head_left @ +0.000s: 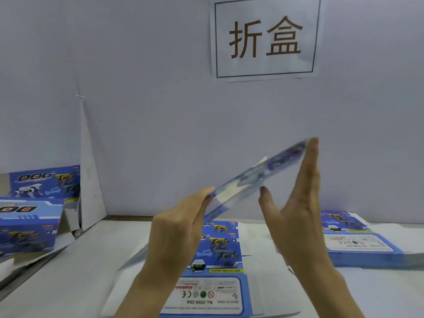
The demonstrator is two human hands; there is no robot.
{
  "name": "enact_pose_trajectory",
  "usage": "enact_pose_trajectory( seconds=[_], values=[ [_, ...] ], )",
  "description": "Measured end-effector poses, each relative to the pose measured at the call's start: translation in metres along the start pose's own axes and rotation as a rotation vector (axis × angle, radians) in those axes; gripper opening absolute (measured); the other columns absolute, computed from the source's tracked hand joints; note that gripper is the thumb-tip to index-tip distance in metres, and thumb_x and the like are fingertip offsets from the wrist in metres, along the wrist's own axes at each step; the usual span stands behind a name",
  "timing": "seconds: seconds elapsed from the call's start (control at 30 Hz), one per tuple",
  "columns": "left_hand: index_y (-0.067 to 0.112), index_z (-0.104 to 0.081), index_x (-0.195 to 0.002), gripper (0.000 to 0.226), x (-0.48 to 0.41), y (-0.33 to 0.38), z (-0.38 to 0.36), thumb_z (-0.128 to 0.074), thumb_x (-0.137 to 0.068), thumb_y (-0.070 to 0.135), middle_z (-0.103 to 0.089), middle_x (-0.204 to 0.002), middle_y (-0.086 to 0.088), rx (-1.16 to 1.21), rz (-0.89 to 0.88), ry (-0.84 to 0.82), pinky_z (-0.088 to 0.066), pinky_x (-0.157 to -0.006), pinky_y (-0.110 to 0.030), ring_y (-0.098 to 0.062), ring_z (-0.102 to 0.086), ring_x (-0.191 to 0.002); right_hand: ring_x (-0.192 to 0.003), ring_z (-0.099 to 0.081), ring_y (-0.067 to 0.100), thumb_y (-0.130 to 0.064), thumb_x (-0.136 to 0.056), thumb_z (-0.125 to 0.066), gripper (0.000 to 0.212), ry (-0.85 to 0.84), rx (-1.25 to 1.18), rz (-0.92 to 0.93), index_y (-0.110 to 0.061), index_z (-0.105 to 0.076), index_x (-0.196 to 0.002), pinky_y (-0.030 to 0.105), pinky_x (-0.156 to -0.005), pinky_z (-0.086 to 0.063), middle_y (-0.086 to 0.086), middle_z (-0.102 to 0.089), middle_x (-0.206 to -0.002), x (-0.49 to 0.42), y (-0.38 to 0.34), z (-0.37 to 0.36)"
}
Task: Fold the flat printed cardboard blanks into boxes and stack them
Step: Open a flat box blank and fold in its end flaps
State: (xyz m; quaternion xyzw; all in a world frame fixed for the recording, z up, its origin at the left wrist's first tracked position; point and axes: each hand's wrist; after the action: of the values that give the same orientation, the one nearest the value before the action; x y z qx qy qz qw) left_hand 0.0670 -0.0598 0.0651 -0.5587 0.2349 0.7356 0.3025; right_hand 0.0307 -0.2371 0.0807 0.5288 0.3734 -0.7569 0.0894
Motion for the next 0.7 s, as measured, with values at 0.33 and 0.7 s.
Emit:
enact_pose_trajectory(
  seconds=[0.33,0.7],
  values=[
    [0.018,-0.062,-0.102,0.021,0.001,0.008,-0.001,-0.046,-0.095,0.029,-0.054,-0.053,0.011,0.856,0.954,0.116,-0.037,-0.038,-0.007,0.001,-0.052,-0.042,-0.069,-0.066,-0.001,-0.032,-0.090,-0.058,0.009,-0.296,-0.299,-0.530,-0.027,-0.056,-0.098,0.014,-0.048,-0.047,-0.007,-0.068,-0.088,0.004,0.015,0.016],
    [0.032,-0.037,-0.145,0.068,0.017,0.012,-0.008,-0.039,-0.080,0.054,-0.056,-0.126,0.006,0.816,1.068,0.019,-0.047,-0.052,-0.006,-0.016,-0.056,-0.113,-0.089,-0.065,-0.006,-0.079,-0.061,-0.066,0.088,-0.396,-0.295,-0.512,-0.031,-0.043,-0.131,0.014,-0.065,-0.055,-0.019,-0.066,-0.103,0.019,0.014,0.012]
  ],
)
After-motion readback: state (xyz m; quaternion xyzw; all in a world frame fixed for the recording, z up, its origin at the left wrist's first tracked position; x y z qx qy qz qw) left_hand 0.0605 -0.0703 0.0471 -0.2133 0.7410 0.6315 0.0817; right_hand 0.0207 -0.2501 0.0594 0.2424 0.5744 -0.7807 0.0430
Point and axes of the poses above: each hand's wrist, its own x-axis away from the middle knuckle, its own z-axis out of the back of the hand, y = z × x
